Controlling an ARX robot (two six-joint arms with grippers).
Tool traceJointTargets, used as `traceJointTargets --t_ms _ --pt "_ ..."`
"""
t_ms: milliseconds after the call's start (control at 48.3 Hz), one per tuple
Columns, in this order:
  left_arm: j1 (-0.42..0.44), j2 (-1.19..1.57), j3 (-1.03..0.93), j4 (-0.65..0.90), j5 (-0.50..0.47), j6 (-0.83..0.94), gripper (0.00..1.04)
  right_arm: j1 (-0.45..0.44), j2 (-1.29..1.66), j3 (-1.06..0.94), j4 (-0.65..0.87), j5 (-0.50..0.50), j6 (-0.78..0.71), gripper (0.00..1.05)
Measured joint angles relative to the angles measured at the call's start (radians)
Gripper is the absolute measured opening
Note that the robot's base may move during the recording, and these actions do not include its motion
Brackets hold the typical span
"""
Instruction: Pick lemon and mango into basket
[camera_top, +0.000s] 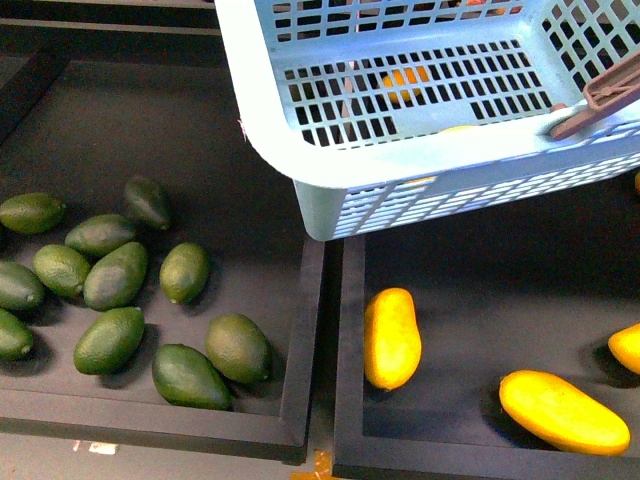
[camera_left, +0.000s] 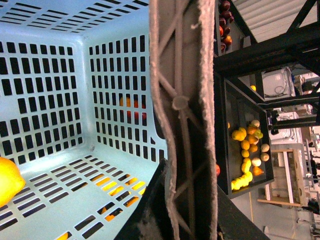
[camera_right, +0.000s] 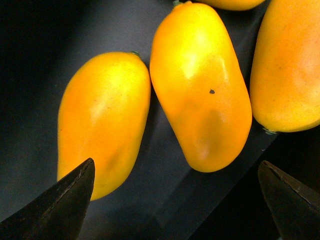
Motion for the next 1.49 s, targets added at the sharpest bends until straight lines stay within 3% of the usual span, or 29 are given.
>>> traceJointTargets --t_ms 352,1200,1366,1490 --pt "0.0 0.0 0.0 0.0 0.008 -0.001 0.07 0.057 0.138 0.124 -0.021 0.004 0.131 0.96" --pt "0.0 0.0 0.0 0.0 0.008 -0.001 0.07 0.12 0.283 0.325 -0.068 0.042 0.237 0.96" --pt "0.0 0.0 0.0 0.0 0.002 0.0 0.07 0.133 0.298 0.333 -0.072 0.047 0.245 0.72" --pt "0.0 0.0 0.0 0.0 0.003 0.0 0.07 0.128 0.294 0.324 -0.063 0.05 0.245 0.63"
